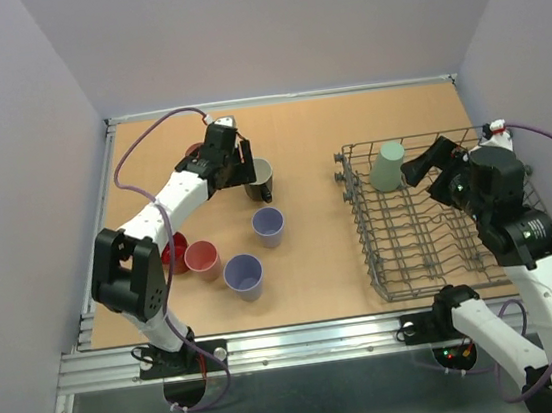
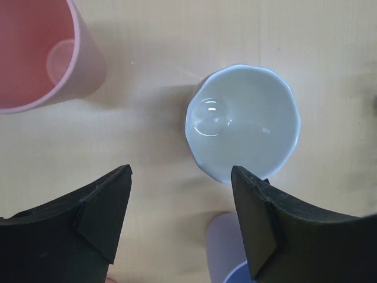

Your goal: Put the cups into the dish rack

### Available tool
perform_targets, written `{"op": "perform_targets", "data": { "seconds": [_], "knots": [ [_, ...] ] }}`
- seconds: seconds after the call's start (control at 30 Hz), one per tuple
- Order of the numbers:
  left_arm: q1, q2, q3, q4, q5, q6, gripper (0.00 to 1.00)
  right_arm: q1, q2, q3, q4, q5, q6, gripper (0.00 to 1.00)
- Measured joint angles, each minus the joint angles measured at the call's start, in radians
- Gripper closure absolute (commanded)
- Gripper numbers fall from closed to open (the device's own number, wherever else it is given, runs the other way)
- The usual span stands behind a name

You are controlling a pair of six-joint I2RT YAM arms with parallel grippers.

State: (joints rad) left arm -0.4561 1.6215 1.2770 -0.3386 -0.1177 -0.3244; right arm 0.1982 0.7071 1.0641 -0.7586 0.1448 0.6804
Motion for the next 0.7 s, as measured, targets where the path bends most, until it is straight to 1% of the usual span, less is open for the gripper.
{"op": "perform_targets", "data": {
  "seconds": [0.2,0.3,0.33,0.47,0.5,0.53,0.57,0.6,0.7],
  "knots": [
    [0.006,0.099,0.048,0.014,-0.003,0.013,0.30,0.000,0.029,0.001,-0.042,0.000,-0.007,0.00],
    [0.008,0.129,0.055,0.025,-0.002,0.017,0.44,0.000,0.042,0.001,-0.046,0.001,-0.008,0.00],
    [0.010,0.138,0.055,0.027,0.001,0.018,0.53,0.000,0.050,0.001,-0.047,0.002,-0.010,0.00],
    [0.013,0.156,0.062,0.037,0.013,0.025,0.69,0.000,0.058,0.001,-0.050,0.006,-0.010,0.00],
    [0.013,0.160,0.066,0.037,0.015,0.026,0.75,0.000,0.058,0.001,-0.050,0.008,-0.010,0.00],
    [0.013,0.164,0.071,0.040,0.017,0.028,0.86,0.000,0.057,0.001,-0.050,0.011,-0.010,0.00],
    [0.013,0.167,0.074,0.042,0.018,0.033,0.95,0.000,0.057,0.001,-0.050,0.013,-0.010,0.00],
    [0.014,0.171,0.080,0.039,0.024,0.043,1.00,0.000,0.057,0.001,-0.050,0.015,-0.010,0.00],
    [0.020,0.179,0.094,0.032,0.038,0.048,1.00,0.000,0.057,0.001,-0.050,0.020,-0.010,0.00]
  ]
}}
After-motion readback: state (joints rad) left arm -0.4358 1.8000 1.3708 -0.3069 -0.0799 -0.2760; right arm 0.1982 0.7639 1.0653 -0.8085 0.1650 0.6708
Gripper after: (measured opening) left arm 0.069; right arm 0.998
